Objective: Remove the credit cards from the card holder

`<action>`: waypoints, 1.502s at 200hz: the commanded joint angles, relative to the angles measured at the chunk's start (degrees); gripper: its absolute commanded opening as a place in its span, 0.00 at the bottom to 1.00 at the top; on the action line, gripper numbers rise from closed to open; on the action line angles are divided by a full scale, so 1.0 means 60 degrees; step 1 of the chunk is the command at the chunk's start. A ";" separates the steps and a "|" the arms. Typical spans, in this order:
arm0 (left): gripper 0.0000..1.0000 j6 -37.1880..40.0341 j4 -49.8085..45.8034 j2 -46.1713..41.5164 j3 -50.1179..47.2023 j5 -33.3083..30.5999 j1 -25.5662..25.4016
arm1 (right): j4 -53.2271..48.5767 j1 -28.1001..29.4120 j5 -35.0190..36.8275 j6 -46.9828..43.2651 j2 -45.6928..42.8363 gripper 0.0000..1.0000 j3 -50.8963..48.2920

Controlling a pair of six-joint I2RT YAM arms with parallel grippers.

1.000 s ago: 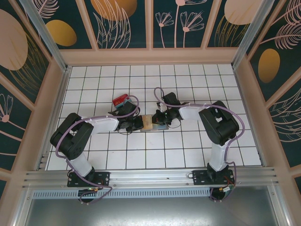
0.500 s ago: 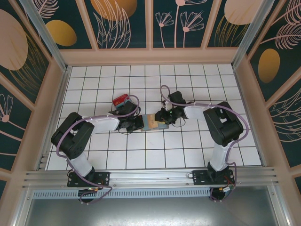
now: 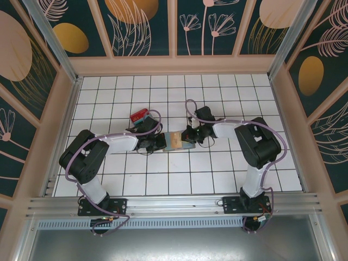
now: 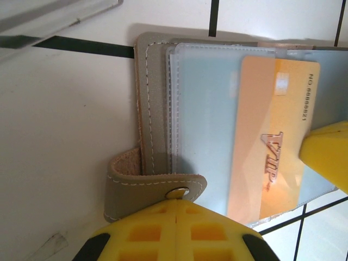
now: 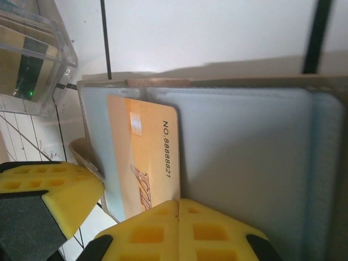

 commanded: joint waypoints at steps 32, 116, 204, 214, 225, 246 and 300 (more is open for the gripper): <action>0.02 0.0197 -0.0799 0.0026 0.0064 -0.0434 -0.0038 | -0.0305 -0.0692 0.0358 -0.0261 -0.1318 0.00 -0.0756; 0.47 -0.1374 0.0875 -0.1613 0.0530 0.0405 0.0113 | -0.0286 -0.0872 0.0108 -0.0327 -0.3234 0.00 -0.0951; 0.45 -0.3660 0.4933 -0.2252 -0.0924 0.2127 0.0805 | 0.2207 -0.0907 -0.2213 0.1287 -0.4278 0.00 -0.1273; 0.45 -0.3831 0.5264 -0.2273 -0.1072 0.2249 0.0830 | 0.2386 -0.0920 -0.2287 0.1422 -0.4317 0.00 -0.1316; 0.45 -0.3965 0.5538 -0.2252 -0.1158 0.2378 0.0832 | 0.2605 -0.0912 -0.2445 0.1545 -0.4323 0.00 -0.1354; 0.42 -0.4050 0.5856 -0.2262 -0.1186 0.2561 0.0832 | 0.3029 -0.0905 -0.2667 0.1816 -0.4335 0.00 -0.1476; 0.35 -0.4123 0.6496 -0.2320 -0.1236 0.3086 0.0840 | 0.3535 -0.0849 -0.2775 0.2181 -0.4281 0.00 -0.1551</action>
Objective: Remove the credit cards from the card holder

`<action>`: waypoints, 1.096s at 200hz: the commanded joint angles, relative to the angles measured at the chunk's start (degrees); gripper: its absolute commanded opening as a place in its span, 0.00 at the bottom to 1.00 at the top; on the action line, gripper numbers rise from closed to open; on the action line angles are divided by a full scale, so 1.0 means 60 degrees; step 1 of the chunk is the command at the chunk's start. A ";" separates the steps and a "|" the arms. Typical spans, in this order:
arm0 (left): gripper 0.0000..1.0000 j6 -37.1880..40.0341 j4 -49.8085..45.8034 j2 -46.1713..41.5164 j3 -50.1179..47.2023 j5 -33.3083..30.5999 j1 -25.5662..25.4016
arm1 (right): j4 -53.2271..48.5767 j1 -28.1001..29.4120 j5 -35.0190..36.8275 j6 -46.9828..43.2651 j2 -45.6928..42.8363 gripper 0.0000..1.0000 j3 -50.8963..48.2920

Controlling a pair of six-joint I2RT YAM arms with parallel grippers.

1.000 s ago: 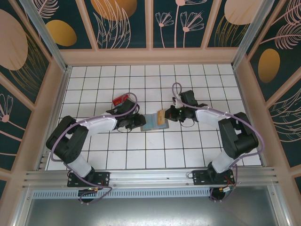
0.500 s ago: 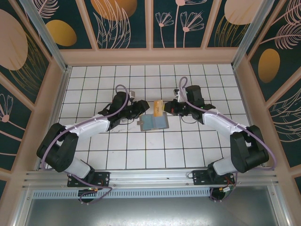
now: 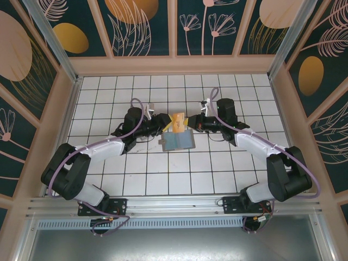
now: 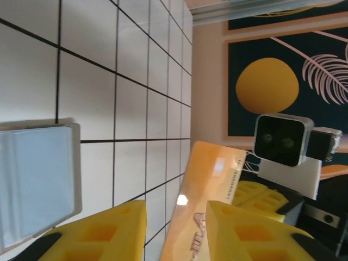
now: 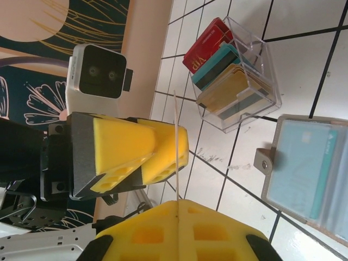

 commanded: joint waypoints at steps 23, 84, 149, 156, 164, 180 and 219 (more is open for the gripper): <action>0.34 -0.0159 0.0764 -0.0302 -0.0252 0.0435 0.0022 | 0.0753 0.0092 -0.0338 0.0283 -0.0207 0.00 -0.0006; 0.08 -0.0329 0.1816 -0.0765 -0.0559 0.0715 0.0022 | 0.0929 0.0198 -0.0317 0.0385 -0.0088 0.00 -0.0101; 0.00 0.1643 -0.0994 -0.1457 0.0145 0.0328 0.0026 | 0.0190 0.0281 0.0338 0.0018 -0.0210 0.67 0.0002; 0.00 0.2299 -0.2039 -0.1525 0.0510 0.0105 0.0027 | 0.0108 0.0273 0.0479 -0.0055 -0.0293 0.72 -0.0017; 0.00 0.3052 -0.3124 -0.1582 0.0852 -0.0238 0.0036 | -0.0010 0.0278 0.0627 -0.0148 -0.0382 0.76 -0.0046; 0.00 0.4433 -0.5153 -0.1601 0.1628 -0.1119 0.0035 | -0.0207 0.0272 0.0947 -0.0304 -0.0601 0.86 -0.0139; 0.00 0.7072 -0.8357 -0.1263 0.3114 -0.3970 0.0023 | -0.0392 0.0244 0.1653 -0.0592 -0.1081 0.99 -0.0442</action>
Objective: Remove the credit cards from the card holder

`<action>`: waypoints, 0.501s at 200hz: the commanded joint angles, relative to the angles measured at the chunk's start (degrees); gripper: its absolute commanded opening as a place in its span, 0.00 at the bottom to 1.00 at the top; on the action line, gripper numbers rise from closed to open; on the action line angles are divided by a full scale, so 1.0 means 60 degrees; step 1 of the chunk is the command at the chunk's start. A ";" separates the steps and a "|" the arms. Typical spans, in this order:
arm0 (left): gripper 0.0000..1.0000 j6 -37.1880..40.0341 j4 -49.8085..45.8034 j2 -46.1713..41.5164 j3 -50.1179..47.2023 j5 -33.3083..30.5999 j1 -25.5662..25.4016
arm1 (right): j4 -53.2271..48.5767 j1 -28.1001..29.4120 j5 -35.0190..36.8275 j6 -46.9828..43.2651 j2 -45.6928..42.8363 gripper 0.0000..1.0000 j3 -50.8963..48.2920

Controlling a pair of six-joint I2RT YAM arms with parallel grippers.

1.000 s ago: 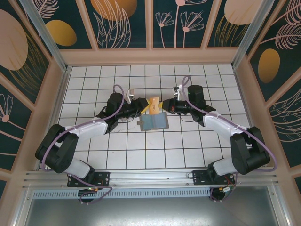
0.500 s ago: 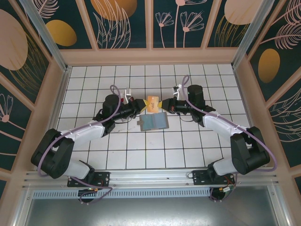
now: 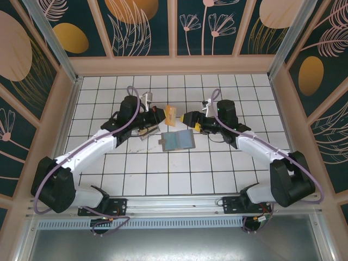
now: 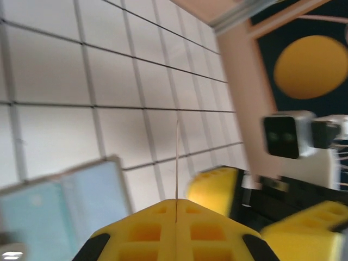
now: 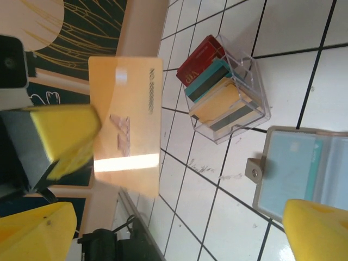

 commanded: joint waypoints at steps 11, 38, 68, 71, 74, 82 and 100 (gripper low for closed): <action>0.00 0.3471 -0.3423 0.0251 0.0943 -0.2688 -0.0028 | -0.0195 0.0010 0.0712 -0.0470 -0.0525 0.99 -0.0310; 0.00 0.5479 -0.5259 0.1163 0.2158 -0.3757 -0.0026 | -0.0298 -0.0027 0.1035 -0.0775 -0.0762 0.99 -0.0467; 0.00 0.7160 -0.6661 0.2194 0.3311 -0.4757 -0.0025 | -0.0305 -0.0202 0.1186 -0.1085 -0.1056 0.99 -0.0720; 0.00 0.7323 -0.6715 0.2261 0.3367 -0.4801 -0.0025 | -0.0306 -0.0225 0.1174 -0.1103 -0.1082 0.99 -0.0742; 0.00 0.7451 -0.6730 0.2321 0.3424 -0.4850 -0.0028 | -0.0296 -0.0233 0.1167 -0.1122 -0.1104 0.99 -0.0766; 0.00 0.7784 -0.6698 0.2394 0.3442 -0.4930 -0.0029 | -0.0276 -0.0286 0.1155 -0.1167 -0.1165 0.99 -0.0834; 0.00 0.8336 -0.6131 0.2299 0.3118 -0.5211 -0.0029 | -0.0179 -0.0361 0.1122 -0.1198 -0.1281 0.99 -0.0964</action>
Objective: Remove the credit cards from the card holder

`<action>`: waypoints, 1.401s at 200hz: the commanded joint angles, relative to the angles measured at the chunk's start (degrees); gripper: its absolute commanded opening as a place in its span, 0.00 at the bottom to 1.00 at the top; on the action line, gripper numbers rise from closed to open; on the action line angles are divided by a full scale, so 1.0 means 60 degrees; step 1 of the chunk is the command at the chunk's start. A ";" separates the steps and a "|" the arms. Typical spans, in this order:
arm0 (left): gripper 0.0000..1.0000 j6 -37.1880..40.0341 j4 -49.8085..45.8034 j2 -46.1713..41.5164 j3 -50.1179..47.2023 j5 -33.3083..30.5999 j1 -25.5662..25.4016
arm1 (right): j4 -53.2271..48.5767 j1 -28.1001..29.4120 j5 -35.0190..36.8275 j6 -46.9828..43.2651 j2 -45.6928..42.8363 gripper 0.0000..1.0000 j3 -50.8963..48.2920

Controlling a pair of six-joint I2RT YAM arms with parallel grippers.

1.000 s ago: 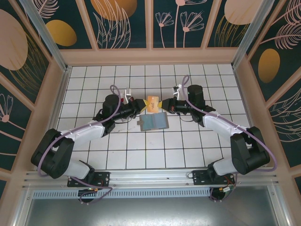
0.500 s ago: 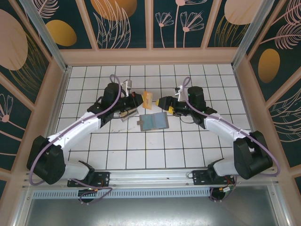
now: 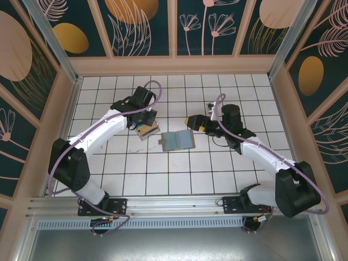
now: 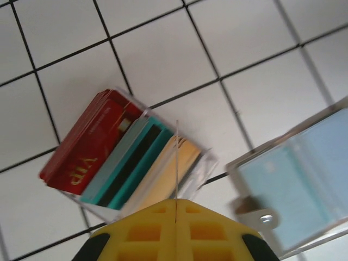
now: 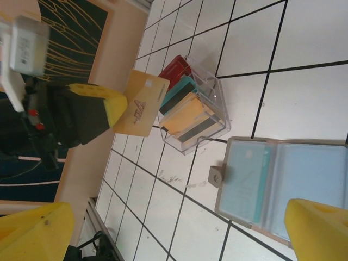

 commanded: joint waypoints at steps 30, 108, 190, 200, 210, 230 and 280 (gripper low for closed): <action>0.00 0.2330 -0.0092 -0.0071 -0.0274 -0.0983 -0.0027 | 0.0152 -0.0230 0.0044 -0.0365 -0.0478 0.99 -0.0376; 0.00 0.2710 0.0295 0.0189 -0.0655 -0.0278 -0.0017 | 0.0080 -0.0426 -0.0074 -0.0362 -0.0269 0.99 -0.0304; 0.00 0.2670 0.0472 0.0447 -0.0906 0.0262 -0.0021 | 0.0227 -0.0458 -0.0169 -0.0190 -0.0041 0.99 -0.0318; 0.00 0.2679 0.0518 0.0493 -0.0928 0.0183 -0.0027 | 0.0248 -0.0463 -0.0163 -0.0172 -0.0055 0.99 -0.0359; 0.00 0.2692 0.0567 0.0529 -0.0957 0.0134 -0.0021 | 0.0280 -0.0451 -0.0176 -0.0150 -0.0070 0.99 -0.0404; 0.00 0.2708 0.0615 0.0603 -0.0994 0.0032 -0.0024 | 0.0265 -0.0479 -0.0162 -0.0156 -0.0085 0.99 -0.0461; 0.00 0.2813 0.0664 0.0733 -0.1045 -0.0109 -0.0019 | 0.0282 -0.0473 -0.0176 -0.0135 -0.0100 0.99 -0.0523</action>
